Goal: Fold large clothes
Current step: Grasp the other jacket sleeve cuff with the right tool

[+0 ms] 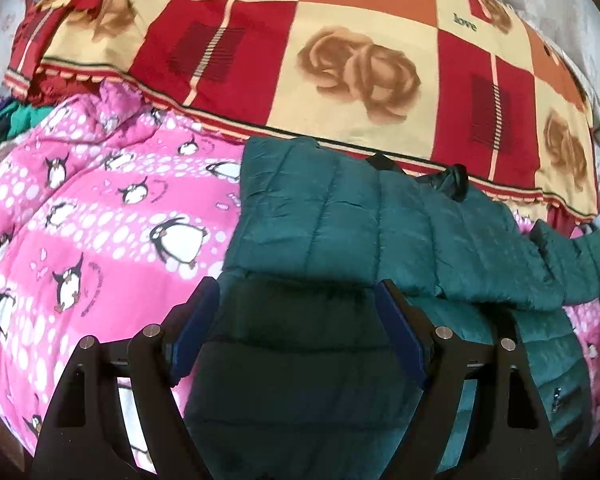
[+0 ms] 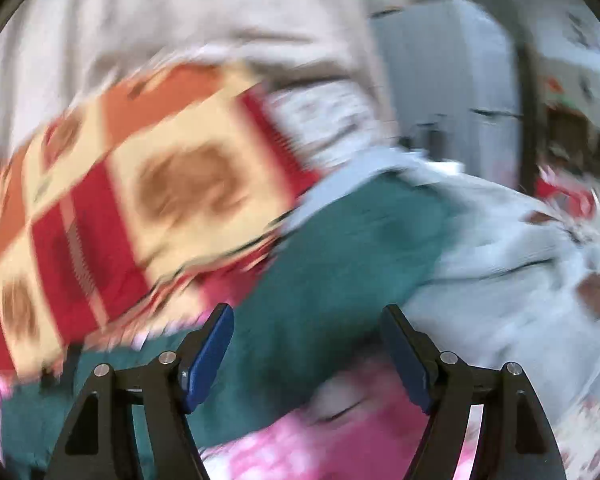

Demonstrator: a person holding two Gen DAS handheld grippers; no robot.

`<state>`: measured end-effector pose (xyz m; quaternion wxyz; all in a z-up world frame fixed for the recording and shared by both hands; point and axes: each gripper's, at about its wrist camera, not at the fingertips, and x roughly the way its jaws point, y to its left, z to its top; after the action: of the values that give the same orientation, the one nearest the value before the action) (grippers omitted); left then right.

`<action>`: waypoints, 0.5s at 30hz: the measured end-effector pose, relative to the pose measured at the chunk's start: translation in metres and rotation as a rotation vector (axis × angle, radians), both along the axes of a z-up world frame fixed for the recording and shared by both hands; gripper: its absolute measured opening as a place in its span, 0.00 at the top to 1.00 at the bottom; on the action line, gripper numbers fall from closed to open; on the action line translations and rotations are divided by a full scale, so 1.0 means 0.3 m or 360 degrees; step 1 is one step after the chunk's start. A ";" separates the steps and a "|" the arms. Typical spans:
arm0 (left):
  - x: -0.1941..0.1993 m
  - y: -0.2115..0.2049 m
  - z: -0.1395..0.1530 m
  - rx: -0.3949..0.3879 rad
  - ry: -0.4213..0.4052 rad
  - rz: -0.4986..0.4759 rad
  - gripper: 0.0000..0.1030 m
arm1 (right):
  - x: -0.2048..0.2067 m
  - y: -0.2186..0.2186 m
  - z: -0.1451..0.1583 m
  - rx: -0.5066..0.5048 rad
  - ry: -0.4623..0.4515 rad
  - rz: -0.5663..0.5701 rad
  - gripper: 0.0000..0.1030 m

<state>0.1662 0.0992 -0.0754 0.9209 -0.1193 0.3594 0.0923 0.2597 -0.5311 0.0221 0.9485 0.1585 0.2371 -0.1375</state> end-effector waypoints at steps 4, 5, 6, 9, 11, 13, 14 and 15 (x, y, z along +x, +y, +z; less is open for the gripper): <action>0.022 -0.017 -0.019 -0.0038 0.0020 -0.0030 0.22 | -0.002 -0.233 0.018 0.0190 -0.0112 -0.0095 0.28; 0.025 -0.019 -0.023 -0.0051 0.0024 -0.0033 0.22 | 0.015 -0.271 0.010 0.0256 -0.0102 -0.0075 0.28; 0.028 -0.019 -0.028 -0.0061 0.0031 -0.0036 0.22 | 0.037 -0.300 0.002 0.0285 -0.0087 -0.0052 0.28; 0.036 -0.012 -0.040 -0.0083 0.0054 -0.0030 0.22 | 0.101 -0.297 0.006 0.0171 -0.0019 0.0057 0.28; 0.040 0.002 -0.048 -0.0116 0.0064 -0.0014 0.22 | 0.142 -0.294 -0.004 0.0132 0.0046 0.0068 0.27; 0.043 0.011 -0.053 -0.0138 0.0070 -0.0003 0.22 | 0.167 -0.287 -0.005 0.0101 0.0065 0.0065 0.27; 0.044 0.015 -0.055 -0.0147 0.0073 0.0003 0.22 | 0.172 -0.283 -0.003 0.0092 0.0061 0.0063 0.28; 0.045 0.019 -0.056 -0.0157 0.0073 0.0008 0.22 | 0.178 -0.279 -0.004 0.0078 0.0066 0.0055 0.28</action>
<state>0.1797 0.1050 -0.0922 0.9052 -0.1633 0.3842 0.0796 0.3131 -0.6148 0.0208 0.9415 0.1748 0.2627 -0.1184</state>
